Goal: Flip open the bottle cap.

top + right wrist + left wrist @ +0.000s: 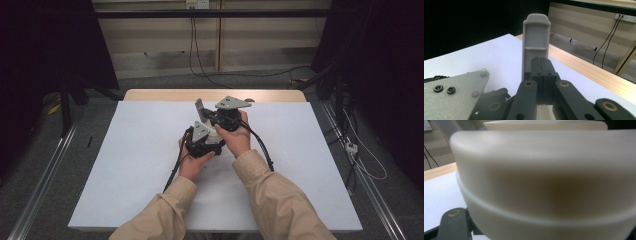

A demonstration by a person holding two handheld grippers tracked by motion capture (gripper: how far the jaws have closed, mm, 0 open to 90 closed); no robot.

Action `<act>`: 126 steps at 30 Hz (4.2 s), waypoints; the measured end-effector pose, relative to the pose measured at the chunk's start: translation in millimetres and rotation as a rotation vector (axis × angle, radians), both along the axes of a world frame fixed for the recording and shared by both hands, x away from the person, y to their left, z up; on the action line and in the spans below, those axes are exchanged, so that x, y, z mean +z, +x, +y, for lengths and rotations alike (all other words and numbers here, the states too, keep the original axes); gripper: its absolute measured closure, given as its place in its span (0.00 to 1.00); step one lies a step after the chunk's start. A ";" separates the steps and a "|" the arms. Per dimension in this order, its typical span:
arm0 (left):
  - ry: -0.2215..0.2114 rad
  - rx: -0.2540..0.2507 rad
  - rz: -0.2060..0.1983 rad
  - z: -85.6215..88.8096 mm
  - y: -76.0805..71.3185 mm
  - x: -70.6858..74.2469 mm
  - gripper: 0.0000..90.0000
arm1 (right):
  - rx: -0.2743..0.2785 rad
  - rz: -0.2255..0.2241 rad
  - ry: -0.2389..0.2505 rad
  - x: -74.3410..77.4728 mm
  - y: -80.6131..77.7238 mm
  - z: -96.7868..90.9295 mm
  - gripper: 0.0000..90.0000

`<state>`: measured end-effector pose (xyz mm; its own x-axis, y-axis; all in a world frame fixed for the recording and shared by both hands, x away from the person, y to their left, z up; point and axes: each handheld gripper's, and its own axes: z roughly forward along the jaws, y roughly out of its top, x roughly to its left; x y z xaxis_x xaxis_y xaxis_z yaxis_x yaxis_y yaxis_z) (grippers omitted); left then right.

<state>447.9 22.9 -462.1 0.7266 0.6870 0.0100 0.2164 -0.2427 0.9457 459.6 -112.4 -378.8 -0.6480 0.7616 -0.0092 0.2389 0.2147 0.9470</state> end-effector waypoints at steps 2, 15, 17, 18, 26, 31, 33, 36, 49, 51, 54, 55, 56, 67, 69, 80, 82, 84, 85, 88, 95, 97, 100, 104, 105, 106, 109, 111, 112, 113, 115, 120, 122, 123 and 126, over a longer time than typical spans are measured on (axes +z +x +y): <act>-0.003 -0.017 0.007 0.8 0.7 0.1 0.21 | 0.001 0.001 0.000 -0.1 0.4 0.3 1.00; -0.003 -0.015 0.006 0.5 1.0 0.1 0.21 | 0.006 0.004 -0.001 -1.6 2.8 2.0 1.00; -0.003 -0.014 0.006 0.5 1.0 0.1 0.21 | 0.006 0.005 0.000 -1.7 2.9 1.9 1.00; -0.002 -0.015 0.006 0.5 1.1 0.1 0.21 | 0.008 0.006 0.002 -1.9 3.3 1.7 1.00; 0.000 -0.015 0.009 0.7 1.3 0.2 0.21 | 0.011 0.014 0.002 -2.1 4.5 2.1 1.00; -0.001 -0.016 0.010 0.6 1.2 0.2 0.21 | 0.015 0.019 0.006 -3.2 5.2 2.5 1.00; 0.001 -0.016 0.009 0.7 1.4 0.2 0.21 | 0.016 0.020 0.006 -3.6 5.6 2.7 1.00; 0.001 -0.016 0.010 0.7 1.5 0.2 0.21 | 0.017 0.025 0.005 -3.7 6.2 3.0 1.00; 0.002 -0.016 0.010 0.3 1.4 0.1 0.21 | 0.025 0.042 0.009 -5.8 8.9 4.3 1.00; 0.002 -0.016 0.010 0.3 1.4 0.1 0.21 | 0.030 0.051 0.007 -5.4 9.7 4.1 1.00; 0.004 -0.016 0.011 0.3 1.4 0.2 0.21 | 0.033 0.057 0.001 -4.9 10.1 4.5 1.00; 0.003 -0.016 0.010 0.3 1.4 0.2 0.21 | 0.033 0.057 0.001 -4.9 10.1 4.5 1.00; 0.004 -0.015 0.010 0.2 1.4 0.2 0.21 | 0.034 0.059 0.000 -5.4 10.4 4.6 1.00; 0.003 -0.016 0.014 0.3 1.7 0.1 0.21 | 0.043 0.076 0.000 -5.4 12.3 5.1 1.00; 0.004 -0.015 0.014 0.3 1.7 0.2 0.21 | 0.044 0.078 0.001 -5.4 12.5 5.1 1.00; 0.010 -0.017 0.013 0.6 1.8 0.2 0.21 | 0.051 0.090 -0.010 -4.9 14.0 6.9 1.00; 0.010 -0.015 0.014 0.6 1.6 0.2 0.21 | 0.053 0.091 -0.012 -5.0 14.1 7.2 1.00; 0.011 -0.015 0.014 0.5 1.5 0.3 0.21 | 0.055 0.094 -0.017 -4.8 14.4 7.5 1.00; 0.012 -0.017 0.013 0.7 1.7 0.2 0.21 | 0.056 0.095 -0.018 -4.7 14.4 7.8 1.00; 0.013 -0.018 0.014 0.7 1.6 0.3 0.21 | 0.057 0.094 -0.026 -4.6 14.2 8.4 1.00; 0.011 -0.017 0.017 0.9 1.9 0.2 0.21 | 0.058 0.106 -0.025 -4.1 14.9 9.0 1.00; 0.010 -0.017 0.017 0.9 1.9 0.2 0.21 | 0.058 0.107 -0.025 -4.0 15.0 9.2 1.00; 0.012 -0.017 0.017 0.9 2.0 0.3 0.20 | 0.057 0.106 -0.024 -4.1 15.0 9.0 1.00; 0.012 -0.003 0.014 0.3 1.4 0.4 0.20 | 0.058 0.111 -0.011 -4.1 15.4 7.8 1.00; 0.009 -0.002 0.016 0.3 1.5 0.4 0.20 | 0.058 0.107 -0.014 -4.2 15.1 8.1 1.00; 0.005 -0.012 0.020 0.8 1.8 0.4 0.20 | 0.058 0.107 -0.014 -4.2 15.1 8.1 1.00; 0.007 -0.021 0.028 2.4 2.0 1.1 0.20 | 0.056 0.106 -0.018 -4.0 14.6 9.0 1.00; 0.008 -0.024 0.031 3.3 1.6 1.4 0.20 | 0.062 0.105 -0.021 -3.7 14.0 9.8 1.00; 0.006 -0.028 0.035 4.1 1.5 1.7 0.20 | 0.065 0.103 -0.025 -3.7 13.7 10.3 1.00; 0.005 -0.028 0.039 4.8 1.3 2.0 0.20 | 0.065 0.104 -0.025 -3.6 13.2 11.0 1.00; -0.001 -0.029 0.042 5.2 0.5 2.7 0.19 | 0.066 0.103 -0.028 -3.4 12.2 12.2 1.00; -0.001 -0.028 0.038 7.4 -0.8 3.5 0.17 | 0.064 0.102 -0.040 -2.6 10.0 13.1 1.00; -0.004 -0.021 0.034 8.7 -1.4 3.9 0.17 | 0.063 0.099 -0.041 -2.0 8.7 12.7 1.00; -0.004 -0.022 0.031 9.4 -1.6 4.3 0.17 | 0.063 0.096 -0.040 -1.5 8.1 12.3 1.00; 0.000 -0.026 0.028 10.2 -2.6 4.6 0.17 | 0.064 0.096 -0.046 -0.9 6.3 11.6 1.00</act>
